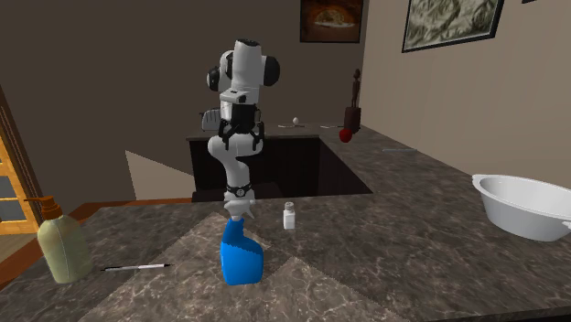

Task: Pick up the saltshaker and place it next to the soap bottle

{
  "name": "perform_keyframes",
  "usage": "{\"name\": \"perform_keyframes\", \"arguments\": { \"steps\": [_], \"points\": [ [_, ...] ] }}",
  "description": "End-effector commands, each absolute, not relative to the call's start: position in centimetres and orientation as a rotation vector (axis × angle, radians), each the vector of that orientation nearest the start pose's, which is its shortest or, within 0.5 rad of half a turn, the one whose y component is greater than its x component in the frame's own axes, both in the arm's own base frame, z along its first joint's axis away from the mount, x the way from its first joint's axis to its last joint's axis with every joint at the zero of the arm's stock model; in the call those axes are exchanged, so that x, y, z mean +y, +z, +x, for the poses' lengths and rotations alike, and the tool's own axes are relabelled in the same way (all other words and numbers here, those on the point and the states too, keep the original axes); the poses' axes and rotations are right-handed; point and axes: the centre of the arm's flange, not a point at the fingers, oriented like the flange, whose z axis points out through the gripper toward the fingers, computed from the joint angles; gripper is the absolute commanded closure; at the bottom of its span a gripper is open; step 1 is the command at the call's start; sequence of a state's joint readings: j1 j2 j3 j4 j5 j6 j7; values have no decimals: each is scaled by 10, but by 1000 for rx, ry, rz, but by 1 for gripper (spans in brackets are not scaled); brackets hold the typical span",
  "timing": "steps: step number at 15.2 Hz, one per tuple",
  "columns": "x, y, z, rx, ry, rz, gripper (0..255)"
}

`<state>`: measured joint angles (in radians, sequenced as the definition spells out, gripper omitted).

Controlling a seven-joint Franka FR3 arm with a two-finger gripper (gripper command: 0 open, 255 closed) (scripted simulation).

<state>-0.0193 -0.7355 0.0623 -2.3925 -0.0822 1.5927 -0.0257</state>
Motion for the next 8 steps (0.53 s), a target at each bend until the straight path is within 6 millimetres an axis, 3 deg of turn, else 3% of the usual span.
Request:
{"name": "perform_keyframes", "arguments": {
  "steps": [1, 8],
  "points": [
    [9, 560, 320, -91, 107, -3263, 0],
    [44, 491, 359, 56, 111, -3176, 0]
  ]
}}
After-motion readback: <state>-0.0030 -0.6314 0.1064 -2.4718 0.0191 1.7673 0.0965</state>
